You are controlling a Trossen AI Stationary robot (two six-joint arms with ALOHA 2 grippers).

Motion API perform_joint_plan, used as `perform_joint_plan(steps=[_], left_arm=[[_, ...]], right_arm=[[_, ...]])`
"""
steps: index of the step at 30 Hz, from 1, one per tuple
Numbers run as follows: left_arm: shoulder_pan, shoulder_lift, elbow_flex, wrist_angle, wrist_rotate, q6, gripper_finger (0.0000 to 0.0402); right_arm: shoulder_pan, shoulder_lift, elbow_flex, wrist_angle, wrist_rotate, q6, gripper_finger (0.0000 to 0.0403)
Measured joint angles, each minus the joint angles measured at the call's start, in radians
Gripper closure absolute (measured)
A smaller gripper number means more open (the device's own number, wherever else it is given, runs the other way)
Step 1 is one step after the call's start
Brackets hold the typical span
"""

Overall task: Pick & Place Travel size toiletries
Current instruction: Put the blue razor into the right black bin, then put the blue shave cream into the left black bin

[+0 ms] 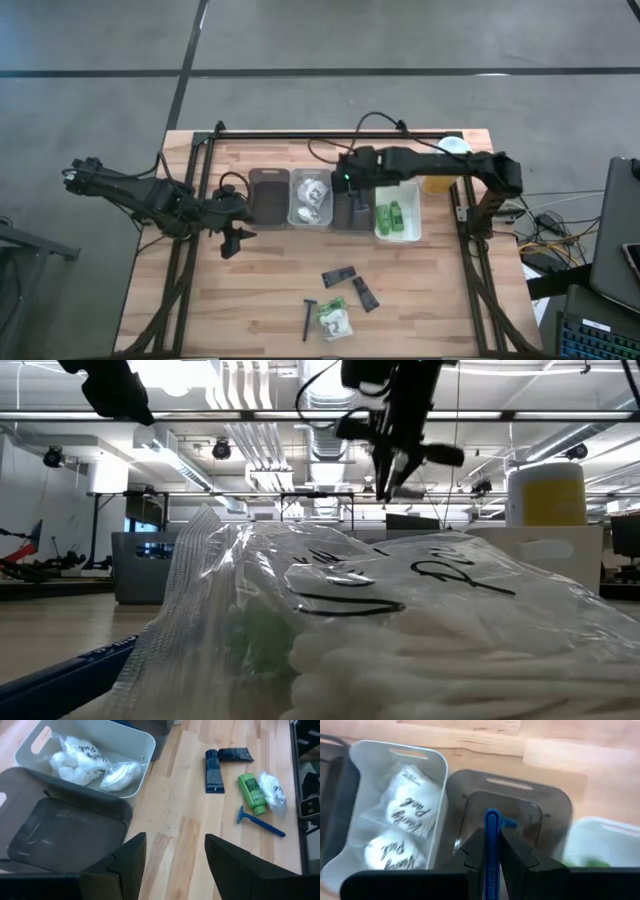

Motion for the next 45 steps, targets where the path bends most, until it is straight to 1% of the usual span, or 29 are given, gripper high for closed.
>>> perform_joint_plan(steps=[3,5,7,14,19,25,30,33,36,38,40,42,45], left_arm=[[0.0,0.0,0.0,-0.002,0.0,-0.011,0.0195],[0.0,0.0,0.0,-0.004,0.0,-0.011,0.0195],[0.0,0.0,0.0,-0.004,0.0,-0.011,0.0195],[0.0,0.001,0.0,-0.006,0.0,-0.005,0.0195],[0.0,0.012,0.0,-0.007,-0.001,0.0,0.0195],[0.0,0.019,0.0,-0.007,-0.001,-0.001,0.0195],[0.0,0.019,0.0,-0.008,0.01,-0.01,0.0195],[0.0,0.02,0.0,-0.008,0.015,-0.013,0.0195],[0.0,0.02,0.0,-0.008,0.015,-0.013,0.0195],[0.0,0.02,0.0,-0.008,0.015,-0.013,0.0195],[0.0,0.02,0.0,-0.008,0.015,-0.013,0.0195],[0.0,0.02,0.0,-0.008,0.015,-0.007,0.0195],[0.0,0.02,0.0,-0.007,0.029,-0.008,0.0195]], right_arm=[[-0.037,0.053,-0.005,0.022,-0.054,-0.032,0.0365],[-0.053,0.1,-0.008,0.039,-0.116,-0.043,0.0365],[-0.061,0.14,-0.01,0.056,-0.153,-0.074,0.0362],[-0.058,0.216,-0.01,0.064,-0.157,-0.081,0.0342],[-0.058,0.211,-0.01,0.063,-0.154,-0.059,0.0303],[-0.034,0.153,-0.008,0.053,-0.15,-0.054,0.0235],[0.074,0.065,-0.007,0.046,-0.128,-0.035,0.0194],[0.175,0.044,0.0,0.046,-0.132,0.077,0.0184],[0.299,0.052,0.002,0.073,-0.135,0.23,0.0182],[0.382,0.069,0.003,0.159,-0.137,0.336,0.0184],[0.45,0.099,0.003,0.286,-0.138,0.418,0.0186],[0.496,0.132,0.005,0.403,-0.138,0.474,0.0188],[0.539,0.189,0.005,0.474,-0.125,0.543,0.0188]])
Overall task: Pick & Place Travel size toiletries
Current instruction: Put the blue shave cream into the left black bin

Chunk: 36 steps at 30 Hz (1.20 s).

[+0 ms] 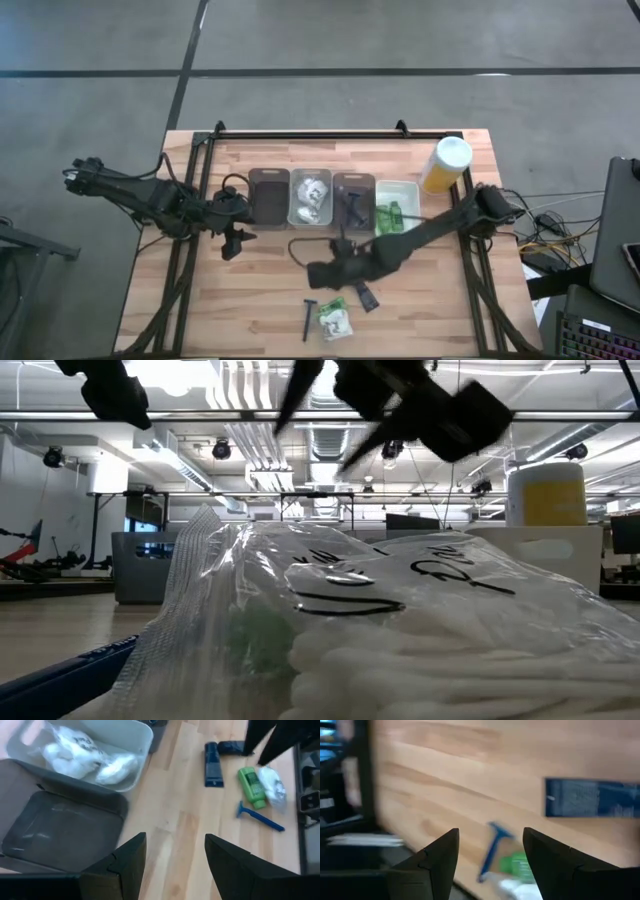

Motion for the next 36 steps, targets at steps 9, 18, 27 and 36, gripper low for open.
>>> perform_joint_plan(steps=[9,18,27,36], left_arm=[[-0.002,0.016,-0.089,0.042,0.183,-0.072,0.0195],[-0.007,0.02,-0.216,0.172,0.234,-0.227,0.0195],[-0.008,0.021,-0.229,0.204,0.277,-0.253,0.0195],[-0.009,0.02,-0.229,0.205,0.278,-0.256,0.0195]], right_arm=[[0.116,0.017,0.0,-0.214,0.074,0.145,0.0186],[0.119,0.031,-0.022,-0.433,-0.049,-0.116,0.0174],[0.082,0.046,-0.093,-0.346,-0.098,-0.245,0.0133],[0.101,0.094,-0.108,-0.292,-0.126,-0.261,0.0111]])
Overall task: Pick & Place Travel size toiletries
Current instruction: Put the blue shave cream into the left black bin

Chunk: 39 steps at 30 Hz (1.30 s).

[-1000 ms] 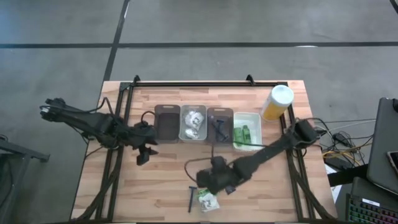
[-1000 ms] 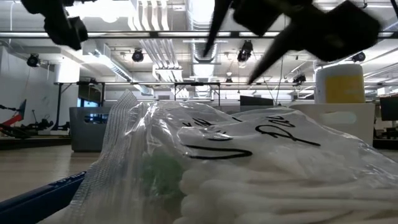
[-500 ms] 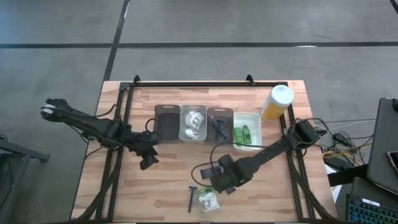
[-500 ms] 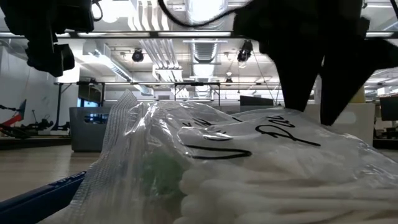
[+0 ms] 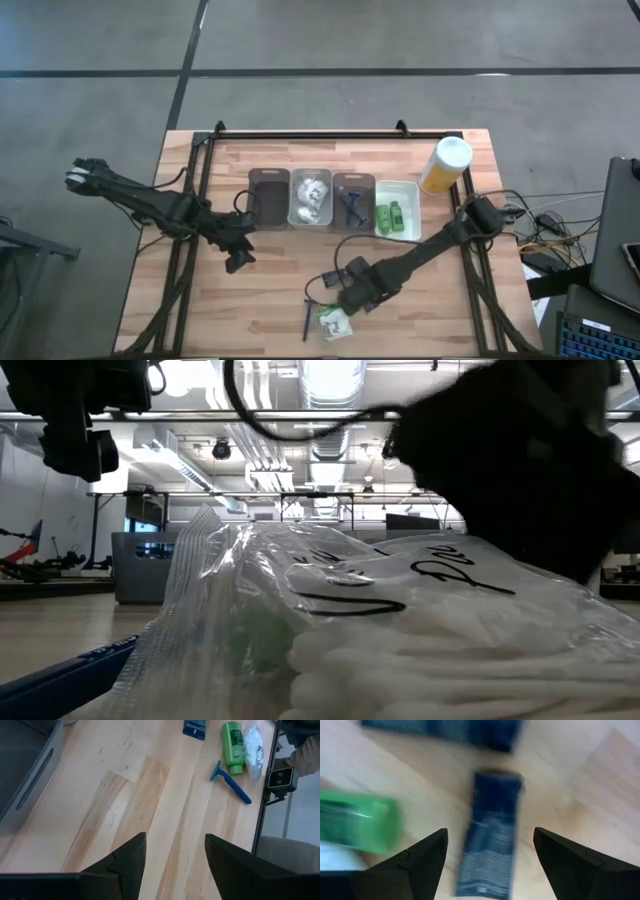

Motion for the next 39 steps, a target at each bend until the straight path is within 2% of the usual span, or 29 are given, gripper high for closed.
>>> perform_joint_plan(steps=[5,8,15,21,26,29,33,36,39], left_arm=[[0.0,0.0,0.0,0.001,0.0,0.026,0.0195],[0.0,-0.001,0.0,0.001,0.0,0.032,0.0195],[0.002,-0.01,0.0,0.056,-0.001,0.033,0.0195],[0.003,-0.023,0.0,0.291,-0.002,0.062,0.0195],[0.003,-0.026,0.0,0.522,-0.004,0.243,0.0195],[0.003,-0.019,0.001,0.619,-0.009,0.399,0.0195],[0.003,0.036,0.016,0.711,-0.013,0.623,0.0195],[0.002,0.128,0.089,0.686,-0.008,0.797,0.0195],[0.005,0.239,0.188,0.576,-0.005,0.947,0.0195]], right_arm=[[0.009,0.035,0.0,-0.002,-0.016,-0.016,0.011],[0.011,0.041,0.007,-0.008,-0.024,-0.048,0.0129],[0.011,0.017,0.01,0.019,-0.035,-0.127,0.0228],[0.011,-0.035,0.015,0.0,-0.043,-0.202,0.0319],[0.011,-0.148,0.014,0.001,0.0,-0.257,0.0359],[0.004,-0.227,0.018,0.005,0.042,-0.298,0.0365],[-0.024,-0.309,0.018,0.066,0.047,-0.372,0.0362],[-0.052,-0.342,0.018,0.124,-0.005,-0.439,0.0357],[-0.084,-0.364,0.018,0.144,-0.08,-0.482,0.0356]])
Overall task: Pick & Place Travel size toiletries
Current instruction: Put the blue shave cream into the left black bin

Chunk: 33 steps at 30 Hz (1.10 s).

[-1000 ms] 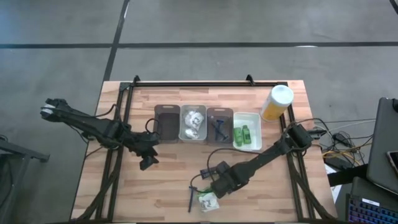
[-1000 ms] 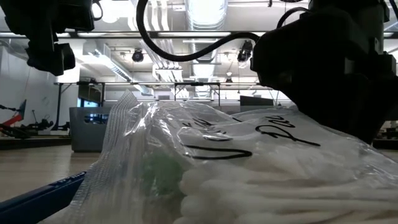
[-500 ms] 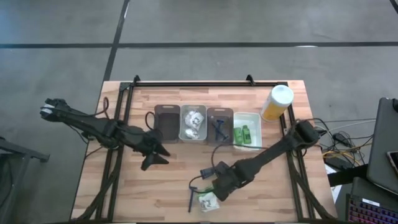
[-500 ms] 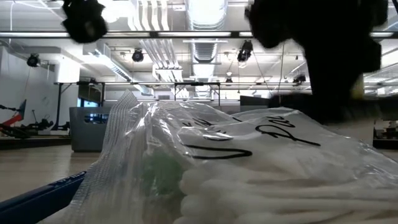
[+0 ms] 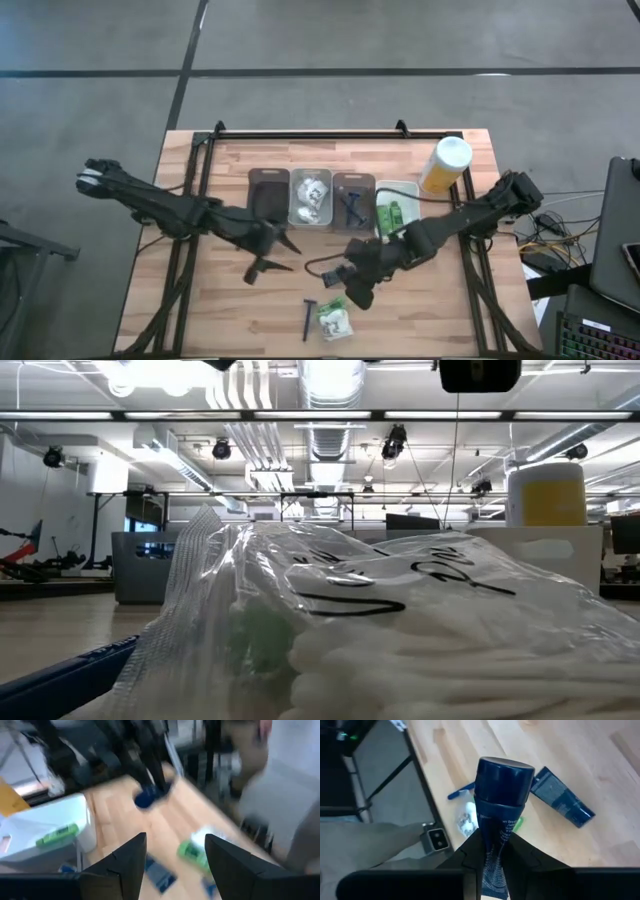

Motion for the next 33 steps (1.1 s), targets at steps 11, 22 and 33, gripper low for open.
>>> perform_joint_plan(steps=[11,22,33], left_arm=[[0.047,0.173,0.185,-0.061,-0.012,0.425,0.0195],[0.05,0.333,0.258,0.095,0.028,0.568,0.0195],[0.052,0.415,0.335,0.094,0.049,0.606,0.0195]], right_arm=[[-0.078,-0.069,0.003,0.012,-0.162,-0.097,0.0349],[-0.082,-0.09,0.004,0.004,-0.227,-0.166,0.0354],[-0.085,-0.082,0.001,-0.002,-0.245,-0.238,0.0361]])
